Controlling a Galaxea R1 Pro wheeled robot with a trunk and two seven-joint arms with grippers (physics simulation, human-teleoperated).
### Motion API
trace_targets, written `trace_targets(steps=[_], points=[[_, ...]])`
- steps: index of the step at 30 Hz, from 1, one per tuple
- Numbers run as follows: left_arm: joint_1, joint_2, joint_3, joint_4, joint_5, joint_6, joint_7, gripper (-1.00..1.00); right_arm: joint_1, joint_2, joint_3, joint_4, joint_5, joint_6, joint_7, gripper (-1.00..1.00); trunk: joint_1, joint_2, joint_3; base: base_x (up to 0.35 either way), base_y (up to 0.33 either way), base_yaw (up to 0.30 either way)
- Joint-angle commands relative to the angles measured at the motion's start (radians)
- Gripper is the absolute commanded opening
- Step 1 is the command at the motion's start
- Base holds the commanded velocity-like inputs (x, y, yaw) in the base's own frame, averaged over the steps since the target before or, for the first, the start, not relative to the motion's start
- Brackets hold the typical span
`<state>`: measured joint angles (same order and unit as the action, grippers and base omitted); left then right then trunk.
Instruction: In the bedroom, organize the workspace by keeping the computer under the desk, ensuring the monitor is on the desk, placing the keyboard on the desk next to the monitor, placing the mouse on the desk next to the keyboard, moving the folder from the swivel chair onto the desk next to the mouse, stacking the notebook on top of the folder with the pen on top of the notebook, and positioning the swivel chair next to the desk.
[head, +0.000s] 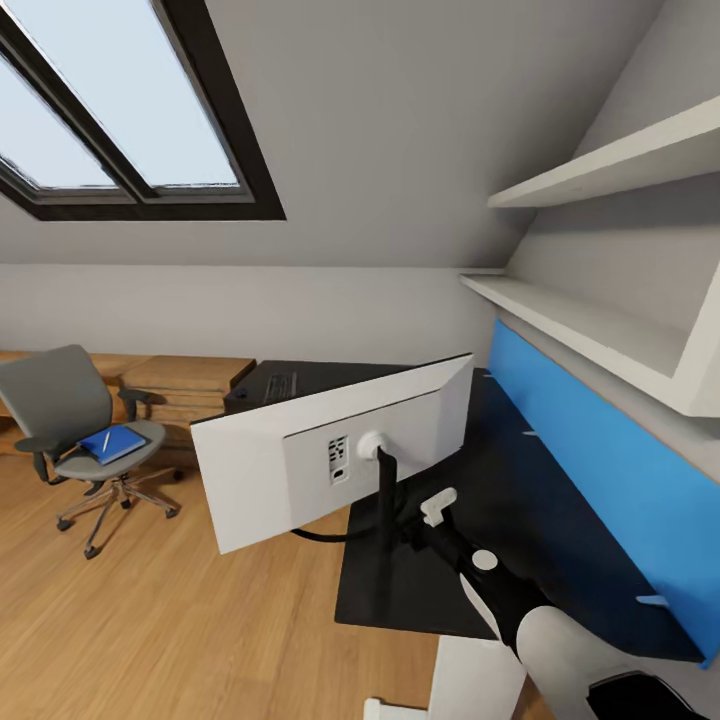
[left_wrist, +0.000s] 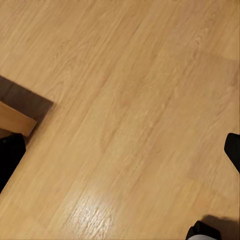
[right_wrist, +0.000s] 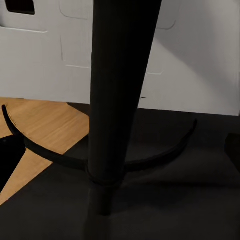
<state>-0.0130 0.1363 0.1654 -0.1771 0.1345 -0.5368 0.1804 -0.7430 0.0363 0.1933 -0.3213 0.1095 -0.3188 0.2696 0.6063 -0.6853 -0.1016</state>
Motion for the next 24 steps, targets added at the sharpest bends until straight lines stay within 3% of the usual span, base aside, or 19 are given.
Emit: trace_targets(steps=[1,24], points=[[-0.001,0.0,-0.005,0.001,0.01,-0.004,-0.001,1.0,-0.001,0.001,-0.003,0.001,0.01,-0.005,0.0,1.0,0.001,-0.001,-0.002,0.15,0.018,0.0],[-0.001,-0.013,-0.007,0.001,0.01,-0.009,-0.001,1.0,-0.001,0.004,-0.005,0.001,0.007,-0.008,-0.002,1.0,0.001,-0.001,-0.002,0.11,0.031,0.0]])
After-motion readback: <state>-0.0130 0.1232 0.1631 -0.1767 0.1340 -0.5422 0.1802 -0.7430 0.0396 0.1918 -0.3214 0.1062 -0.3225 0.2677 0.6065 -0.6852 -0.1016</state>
